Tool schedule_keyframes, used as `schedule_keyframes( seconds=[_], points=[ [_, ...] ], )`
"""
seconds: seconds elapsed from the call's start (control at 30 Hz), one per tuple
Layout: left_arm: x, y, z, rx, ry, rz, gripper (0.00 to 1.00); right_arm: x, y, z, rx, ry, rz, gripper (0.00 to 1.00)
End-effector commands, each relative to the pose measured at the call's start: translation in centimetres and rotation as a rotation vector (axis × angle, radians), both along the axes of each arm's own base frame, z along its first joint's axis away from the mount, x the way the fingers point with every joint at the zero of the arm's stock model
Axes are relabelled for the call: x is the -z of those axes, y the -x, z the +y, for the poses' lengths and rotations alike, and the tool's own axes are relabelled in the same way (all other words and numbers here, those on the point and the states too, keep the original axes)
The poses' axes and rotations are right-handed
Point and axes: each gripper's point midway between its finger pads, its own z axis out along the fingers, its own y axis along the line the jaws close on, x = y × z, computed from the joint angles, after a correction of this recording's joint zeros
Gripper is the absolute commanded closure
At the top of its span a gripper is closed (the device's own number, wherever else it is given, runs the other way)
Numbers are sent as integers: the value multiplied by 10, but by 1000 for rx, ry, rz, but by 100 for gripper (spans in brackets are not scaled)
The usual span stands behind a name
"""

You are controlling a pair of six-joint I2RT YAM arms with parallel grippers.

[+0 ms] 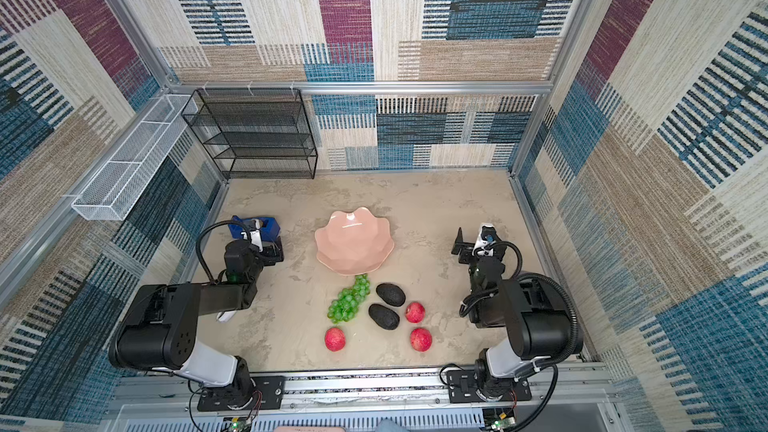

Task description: Place and organize the fake fruits in the fruit bowl

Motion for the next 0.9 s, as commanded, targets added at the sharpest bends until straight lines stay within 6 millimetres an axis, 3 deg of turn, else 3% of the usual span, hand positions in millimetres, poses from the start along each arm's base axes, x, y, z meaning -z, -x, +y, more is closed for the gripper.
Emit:
schedule_keyframes(
  seconds=[0.0, 0.83, 0.87],
  points=[
    [-5, -2, 0, 0, 6, -19, 1, -4, -1, -1, 3, -11, -16, 0],
    [-4, -1, 1, 13, 32, -22, 0, -7, 2, -5, 26, -27, -24, 0],
    [-5, -1, 2, 13, 33, -25, 4, -11, 6, -5, 26, -19, -49, 0]
  ],
)
